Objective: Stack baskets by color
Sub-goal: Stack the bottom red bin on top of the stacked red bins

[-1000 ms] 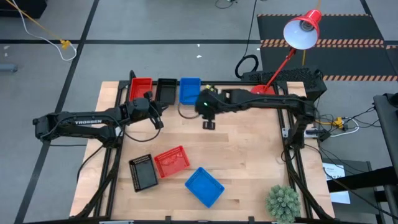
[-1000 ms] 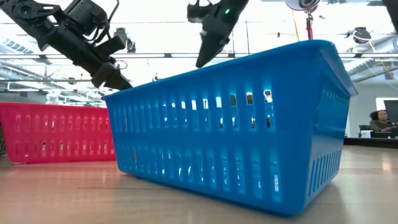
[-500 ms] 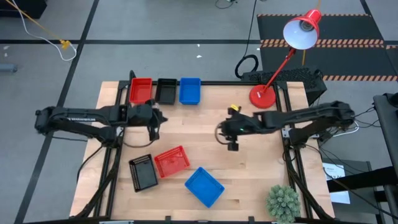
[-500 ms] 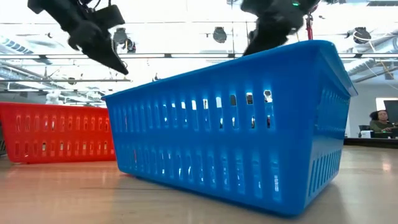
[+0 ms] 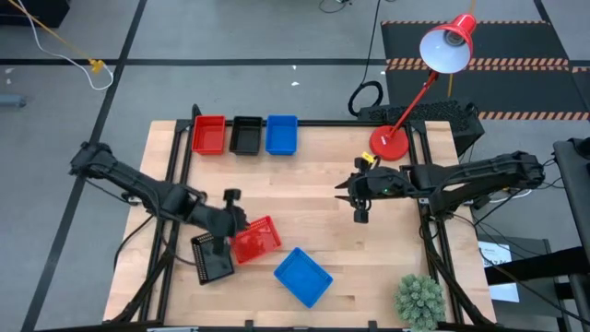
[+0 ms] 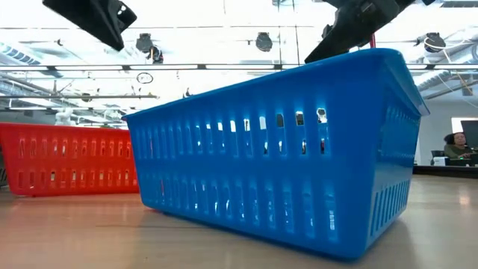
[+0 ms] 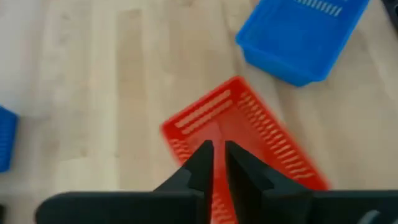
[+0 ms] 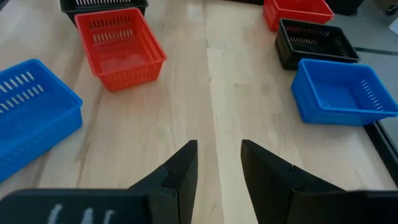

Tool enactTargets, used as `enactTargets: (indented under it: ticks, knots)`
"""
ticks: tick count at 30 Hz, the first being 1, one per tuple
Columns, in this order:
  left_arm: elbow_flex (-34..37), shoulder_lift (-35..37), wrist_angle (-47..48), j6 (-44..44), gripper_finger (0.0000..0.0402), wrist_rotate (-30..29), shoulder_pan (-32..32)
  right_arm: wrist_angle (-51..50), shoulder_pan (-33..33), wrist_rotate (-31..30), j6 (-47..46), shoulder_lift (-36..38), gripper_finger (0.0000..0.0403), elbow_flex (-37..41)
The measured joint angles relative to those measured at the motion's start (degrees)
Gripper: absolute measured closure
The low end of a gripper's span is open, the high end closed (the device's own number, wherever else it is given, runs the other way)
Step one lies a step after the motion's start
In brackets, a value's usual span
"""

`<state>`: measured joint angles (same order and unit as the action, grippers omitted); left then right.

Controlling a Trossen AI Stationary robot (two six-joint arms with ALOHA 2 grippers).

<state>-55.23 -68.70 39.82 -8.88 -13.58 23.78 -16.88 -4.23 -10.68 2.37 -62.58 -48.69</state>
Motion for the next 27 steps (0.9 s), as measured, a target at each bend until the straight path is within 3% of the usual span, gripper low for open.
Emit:
enactTargets:
  ticks: [7, 13, 16, 27]
  knots:
    - [-10.50, -11.23, 9.21, -6.27, 0.0266, 0.09, 4.29, -0.09, 0.00, 0.00, -0.07, 0.08, 0.0284, 0.00]
    - [-15.83, -15.92, 11.78, -9.66, 0.0214, 1.72, 7.60, -2.19, 0.00, 0.31, -3.49, 0.08, 0.0284, 0.00]
    - [-15.94, -17.12, 11.86, -13.61, 0.0205, 1.63, 8.91, -3.09, -0.50, 0.31, -6.40, 0.06, 0.0284, 0.11]
    - [-15.88, -23.96, 15.55, -13.69, 0.0225, 1.70, 13.92, 1.06, -5.09, 0.35, -7.29, 0.06, 0.0284, 3.06]
